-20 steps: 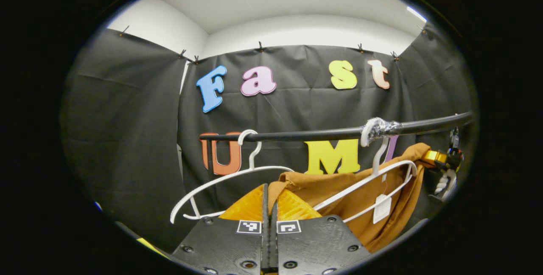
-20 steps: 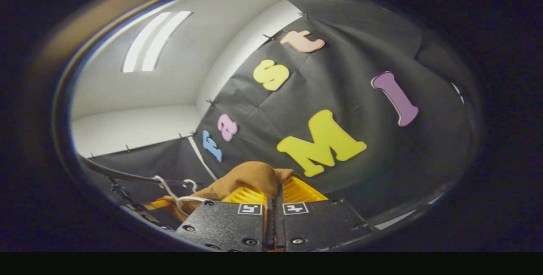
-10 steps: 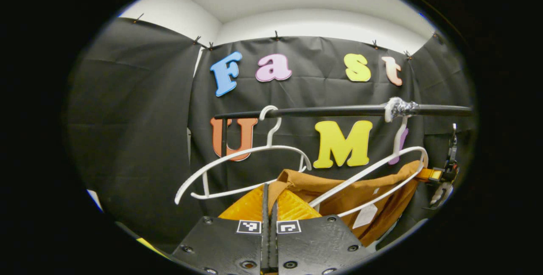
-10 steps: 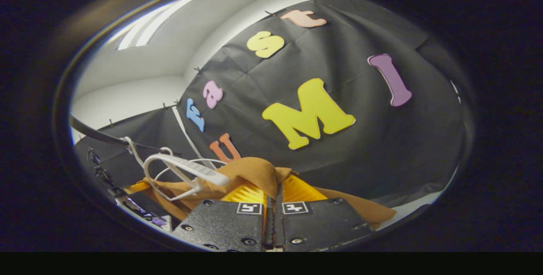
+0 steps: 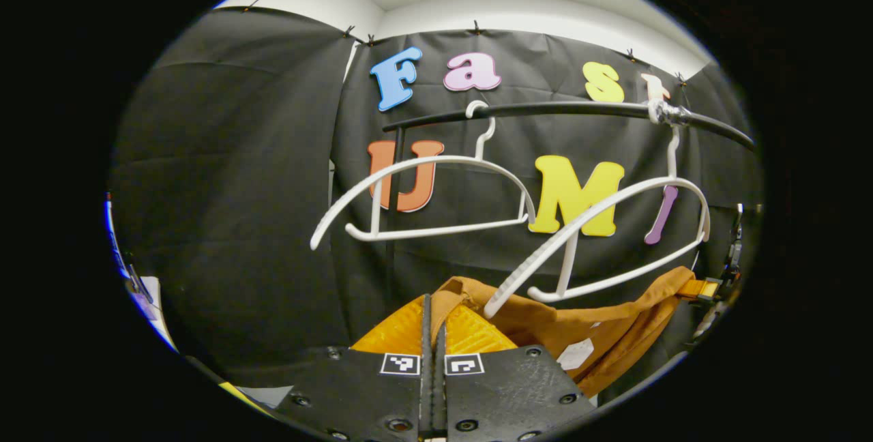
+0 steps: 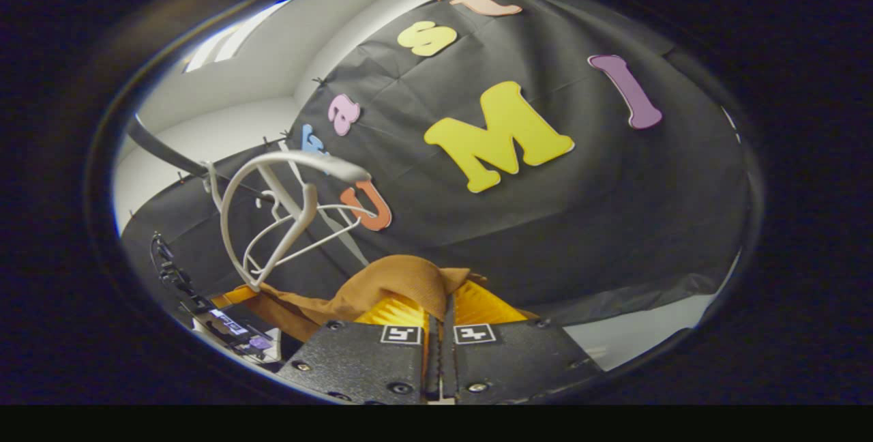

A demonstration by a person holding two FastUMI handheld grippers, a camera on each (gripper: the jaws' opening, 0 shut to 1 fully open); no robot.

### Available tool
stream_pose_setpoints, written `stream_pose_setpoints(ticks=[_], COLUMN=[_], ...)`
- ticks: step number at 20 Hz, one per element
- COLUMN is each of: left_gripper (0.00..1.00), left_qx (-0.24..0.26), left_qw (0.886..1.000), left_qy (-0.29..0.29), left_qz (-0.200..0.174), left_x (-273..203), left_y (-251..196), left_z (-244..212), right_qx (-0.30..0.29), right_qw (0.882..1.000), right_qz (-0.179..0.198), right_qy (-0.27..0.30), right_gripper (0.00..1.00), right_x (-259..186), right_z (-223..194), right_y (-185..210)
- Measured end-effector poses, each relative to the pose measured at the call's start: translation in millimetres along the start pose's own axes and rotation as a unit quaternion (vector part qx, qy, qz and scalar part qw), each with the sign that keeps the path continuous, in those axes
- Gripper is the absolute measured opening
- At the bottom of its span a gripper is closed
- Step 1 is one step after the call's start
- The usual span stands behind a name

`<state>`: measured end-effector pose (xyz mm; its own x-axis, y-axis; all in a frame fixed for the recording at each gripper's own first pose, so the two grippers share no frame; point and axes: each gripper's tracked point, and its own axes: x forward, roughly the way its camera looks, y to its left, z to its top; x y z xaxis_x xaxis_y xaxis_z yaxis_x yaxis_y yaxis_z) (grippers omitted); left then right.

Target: Grasp the clothes on the hanger with both hands and then place them into the laundry hamper below.

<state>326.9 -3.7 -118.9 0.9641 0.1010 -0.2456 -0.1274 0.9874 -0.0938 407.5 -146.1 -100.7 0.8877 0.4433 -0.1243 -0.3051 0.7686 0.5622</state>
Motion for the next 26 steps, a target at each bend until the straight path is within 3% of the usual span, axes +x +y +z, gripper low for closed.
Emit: stream_pose_setpoints(ticks=[6,11,12,16,21,26], left_gripper=[0.0,0.05,0.0,0.0,0.0,0.0], left_qx=[0.021,0.031,0.03,0.032,0.033,-0.017], left_qw=[0.999,0.994,0.993,0.986,0.977,0.966], left_qy=[0.026,0.032,0.035,0.045,0.082,0.151], left_qz=[-0.025,-0.097,-0.113,-0.16,-0.194,-0.208], left_x=[-28.0,-41.2,-44.8,-57.4,-67.1,-74.0], left_y=[-19.0,-64.8,-73.7,-108.0,-127.7,-126.0], left_z=[-29.3,-26.6,-28.9,-43.8,-94.9,-177.5], right_qx=[-0.021,-0.068,-0.078,-0.105,-0.156,-0.147], right_qw=[0.999,0.996,0.995,0.991,0.979,0.966], right_qz=[0.007,0.025,0.033,0.042,0.016,-0.034], right_qy=[0.028,0.042,0.046,0.068,0.128,0.209], right_gripper=[0.05,0.05,0.04,0.04,0.05,0.05], right_x=[-27.4,-38.5,-39.3,-34.7,-32.2,-26.6], right_z=[-35.6,-55.0,-60.0,-83.9,-144.8,-222.6], right_y=[33.1,95.6,109.5,146.7,148.1,103.4])
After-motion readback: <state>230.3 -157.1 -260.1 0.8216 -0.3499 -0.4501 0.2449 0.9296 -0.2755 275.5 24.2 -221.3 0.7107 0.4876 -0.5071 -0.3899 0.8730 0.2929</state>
